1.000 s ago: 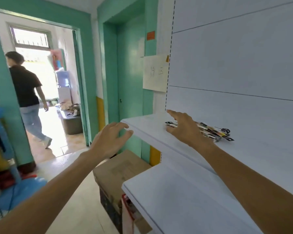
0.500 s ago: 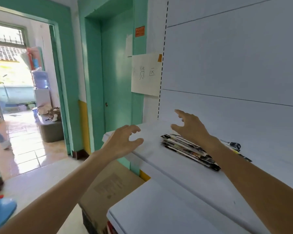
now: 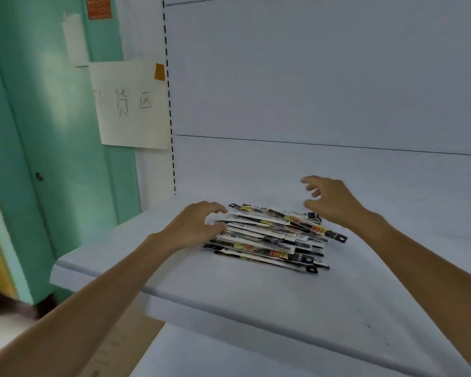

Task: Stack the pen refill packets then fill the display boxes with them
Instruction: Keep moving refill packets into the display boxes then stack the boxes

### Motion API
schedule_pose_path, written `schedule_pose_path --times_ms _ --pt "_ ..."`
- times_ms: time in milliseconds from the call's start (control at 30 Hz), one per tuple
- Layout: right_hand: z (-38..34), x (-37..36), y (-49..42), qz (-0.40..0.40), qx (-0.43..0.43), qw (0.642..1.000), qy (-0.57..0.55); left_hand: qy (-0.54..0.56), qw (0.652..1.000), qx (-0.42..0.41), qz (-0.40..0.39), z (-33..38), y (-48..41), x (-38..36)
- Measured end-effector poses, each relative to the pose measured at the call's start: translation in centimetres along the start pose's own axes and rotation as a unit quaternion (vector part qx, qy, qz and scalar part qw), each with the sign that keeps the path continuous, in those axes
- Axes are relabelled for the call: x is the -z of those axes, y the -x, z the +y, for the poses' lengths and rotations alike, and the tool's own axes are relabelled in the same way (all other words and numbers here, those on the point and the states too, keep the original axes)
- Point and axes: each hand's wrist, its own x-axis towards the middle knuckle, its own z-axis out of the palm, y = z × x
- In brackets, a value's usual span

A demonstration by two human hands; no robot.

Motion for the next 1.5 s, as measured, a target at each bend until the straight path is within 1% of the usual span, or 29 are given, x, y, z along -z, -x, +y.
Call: schedule_pose_path --times_ms 67,133,233,300,400,467,500,533,567,600,633,667,700,733,767,800,867,900,933,967,1033,1067,1100,1133,1200,1267,1333,1400,1500 --pt "-0.1 -1.1 0.9 -0.032 -0.018 0.999 0.018 0.007 1.000 -0.019 -0.023 -0.5 -1.2 -0.1" --pt "-0.5 -2.0 1.6 -0.034 -0.039 0.997 0.051 0.014 0.998 -0.044 -0.040 -0.7 -2.4 -0.3" --pt "-0.9 -3.0 2.5 -0.069 -0.104 0.981 0.150 0.036 0.995 -0.064 -0.071 -0.6 -3.8 -0.8" --pt "-0.9 -3.3 2.8 -0.080 -0.143 0.977 0.140 0.058 0.993 -0.071 -0.077 -0.8 -4.2 -1.6" --pt "-1.0 -2.9 2.6 -0.044 -0.150 0.977 0.146 0.090 0.990 -0.093 -0.060 -1.2 -4.3 -2.6" --pt "-1.7 -2.4 2.4 -0.004 -0.139 0.979 0.148 0.082 0.989 -0.112 -0.042 -1.6 -4.5 -2.6" --pt "-2.2 -2.1 2.3 0.022 -0.131 0.981 0.140 0.062 0.990 -0.126 -0.019 -1.6 -4.6 -2.4" --pt "-2.9 -1.8 2.2 0.044 -0.117 0.983 0.136 0.036 0.989 -0.141 0.027 -1.6 -4.7 -2.1" --pt "-3.6 -1.6 2.1 0.049 -0.098 0.982 0.151 0.006 0.981 -0.168 0.097 -1.4 -4.7 -1.6" --pt "-4.4 -1.6 2.0 0.044 -0.067 0.978 0.191 -0.031 0.963 -0.208 0.167 -1.1 -4.8 -1.2" --pt "-5.3 -1.7 1.9 0.033 -0.027 0.970 0.238 -0.068 0.944 -0.248 0.205 -0.6 -4.8 -0.8" --pt "-6.2 -1.9 1.6 0.023 0.018 0.961 0.275 -0.115 0.934 -0.278 0.191 0.1 -4.7 -0.4" --pt "-7.1 -2.3 1.3 0.018 0.058 0.956 0.287 -0.160 0.932 -0.293 0.140 0.7 -4.8 -0.2" --pt "-7.9 -2.7 1.0 0.015 0.088 0.956 0.280 -0.201 0.934 -0.284 0.077 1.3 -4.9 -0.2" --pt "-8.6 -3.0 0.7 0.023 0.110 0.957 0.267 -0.225 0.941 -0.252 0.023 1.4 -5.0 -0.4" --pt "-9.1 -3.1 0.3 0.044 0.121 0.958 0.255 -0.219 0.950 -0.222 -0.009 1.2 -5.0 -0.5" --pt "-9.0 -2.5 -0.5 0.101 0.084 0.963 0.234 -0.097 0.983 -0.153 -0.014 -0.3 -5.2 -0.5" --pt "-8.4 -2.1 -0.8 0.120 0.048 0.966 0.225 -0.031 0.992 -0.119 -0.004 -1.5 -5.3 -0.4" --pt "-7.6 -1.7 -1.0 0.119 0.015 0.969 0.217 0.013 0.995 -0.095 0.004 -2.6 -5.4 -0.2" --pt "-6.6 -1.7 -1.2 0.088 -0.016 0.974 0.209 0.039 0.996 -0.077 0.011 -3.6 -5.5 0.1" --pt "-5.2 -2.7 -1.2 -0.035 -0.065 0.980 0.184 0.065 0.996 -0.059 0.020 -4.8 -5.5 0.8" --pt "-4.6 -3.5 -1.1 -0.094 -0.083 0.977 0.174 0.073 0.996 -0.055 0.016 -5.0 -5.5 1.1" --pt "-4.1 -4.2 -1.0 -0.131 -0.092 0.972 0.172 0.077 0.996 -0.050 0.008 -5.0 -5.4 1.2" --pt "-3.8 -4.7 -1.1 -0.142 -0.089 0.971 0.172 0.078 0.996 -0.044 -0.001 -4.7 -5.3 1.4" --pt "-3.7 -4.7 -1.4 -0.126 -0.063 0.976 0.166 0.086 0.995 -0.039 -0.013 -4.0 -5.2 1.6" --pt "-3.9 -4.2 -2.0 -0.109 -0.031 0.980 0.163 0.074 0.996 -0.056 -0.008 -3.1 -5.5 1.6" --pt "-4.6 -3.5 -2.5 -0.080 0.001 0.988 0.133 0.003 0.996 -0.094 0.013 -2.3 -6.1 1.3" --pt "-5.5 -2.7 -3.2 -0.049 0.031 0.994 0.094 -0.053 0.988 -0.144 0.023 -1.7 -6.8 0.8" --pt "-6.2 -1.9 -3.9 -0.016 0.066 0.997 0.044 -0.062 0.985 -0.153 -0.056 -0.8 -7.5 0.1"
